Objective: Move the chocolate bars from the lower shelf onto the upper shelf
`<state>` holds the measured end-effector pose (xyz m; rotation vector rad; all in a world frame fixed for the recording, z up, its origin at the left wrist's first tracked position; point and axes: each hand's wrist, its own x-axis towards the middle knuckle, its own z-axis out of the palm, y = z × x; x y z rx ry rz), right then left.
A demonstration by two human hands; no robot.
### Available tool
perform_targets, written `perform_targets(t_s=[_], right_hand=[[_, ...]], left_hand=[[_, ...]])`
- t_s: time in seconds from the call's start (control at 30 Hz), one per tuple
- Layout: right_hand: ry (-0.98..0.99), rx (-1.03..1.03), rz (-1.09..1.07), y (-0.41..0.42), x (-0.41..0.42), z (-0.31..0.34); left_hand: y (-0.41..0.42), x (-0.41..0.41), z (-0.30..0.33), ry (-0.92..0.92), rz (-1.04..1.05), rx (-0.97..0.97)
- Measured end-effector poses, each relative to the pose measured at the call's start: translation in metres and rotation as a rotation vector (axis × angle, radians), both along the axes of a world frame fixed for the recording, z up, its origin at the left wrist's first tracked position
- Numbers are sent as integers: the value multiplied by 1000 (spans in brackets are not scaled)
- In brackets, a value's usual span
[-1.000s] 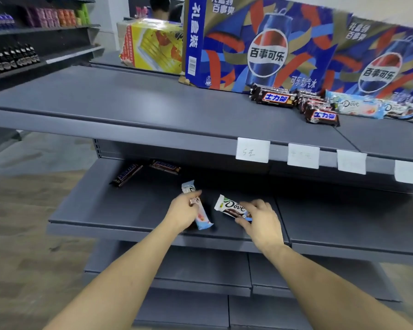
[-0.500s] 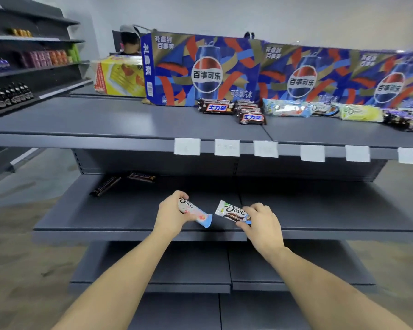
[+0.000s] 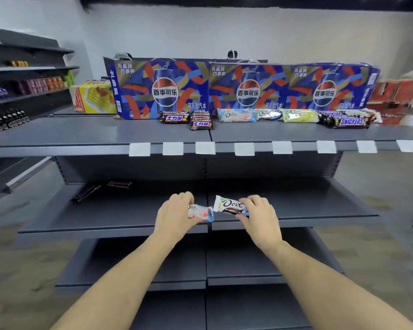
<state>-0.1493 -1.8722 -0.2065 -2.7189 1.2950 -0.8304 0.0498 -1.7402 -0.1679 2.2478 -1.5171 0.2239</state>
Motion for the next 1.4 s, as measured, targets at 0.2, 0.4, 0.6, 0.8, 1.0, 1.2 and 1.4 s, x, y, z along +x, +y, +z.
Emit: perform_targets(t_s=[0.2, 0.4, 0.6, 0.8, 1.0, 1.2, 1.4], right_hand=[[-93, -90, 31, -4, -28, 17], [-218, -249, 7, -16, -59, 53], [-252, -328, -76, -36, -96, 92], [-282, -357, -98, -48, -113, 116], [-299, -360, -130, -71, -111, 133], [-221, -381, -114, -116, -105, 152], [-172, -369, -92, -176, -83, 168]], left_hand=[[-8, -19, 11, -459, -11, 67], [-20, -34, 33, -548, -129, -204], [-42, -67, 63, -498, -137, -335], [-67, -89, 88, -502, -99, -359], [-107, -86, 117, -579, -56, -320], [-153, -75, 142, -535, 23, -263], [-208, -54, 152, -526, 90, -167]])
